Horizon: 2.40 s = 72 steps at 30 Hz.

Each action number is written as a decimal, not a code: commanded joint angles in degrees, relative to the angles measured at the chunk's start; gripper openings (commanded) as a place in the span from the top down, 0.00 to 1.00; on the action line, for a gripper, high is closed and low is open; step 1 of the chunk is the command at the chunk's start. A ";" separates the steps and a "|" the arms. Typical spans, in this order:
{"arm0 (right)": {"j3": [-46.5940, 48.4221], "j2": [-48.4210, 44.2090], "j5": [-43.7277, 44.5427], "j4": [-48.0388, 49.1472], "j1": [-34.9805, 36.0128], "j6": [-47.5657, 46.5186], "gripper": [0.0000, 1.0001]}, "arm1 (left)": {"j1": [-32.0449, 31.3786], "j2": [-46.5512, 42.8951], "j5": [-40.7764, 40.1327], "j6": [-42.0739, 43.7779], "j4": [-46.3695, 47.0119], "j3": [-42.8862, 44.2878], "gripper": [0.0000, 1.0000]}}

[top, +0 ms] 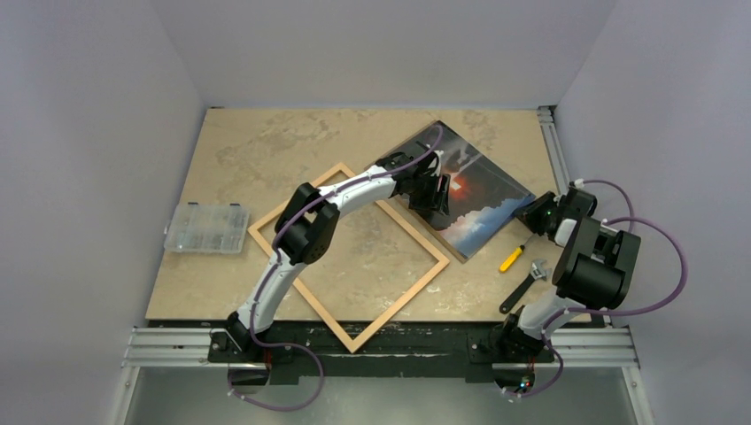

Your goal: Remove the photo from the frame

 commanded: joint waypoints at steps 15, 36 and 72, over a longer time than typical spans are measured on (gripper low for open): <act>1.35 1.04 -0.22 -1.82 0.03 -1.16 0.78 | 0.08 -5.68 7.46 -1.76 1.45 4.72 0.42; 17.06 9.03 2.59 -5.21 -5.13 2.27 0.72 | 0.13 1.41 4.26 -1.05 -0.08 7.42 0.43; 13.89 14.59 -7.41 7.38 -5.72 6.84 0.90 | 0.52 3.95 5.11 -1.95 0.45 7.33 0.44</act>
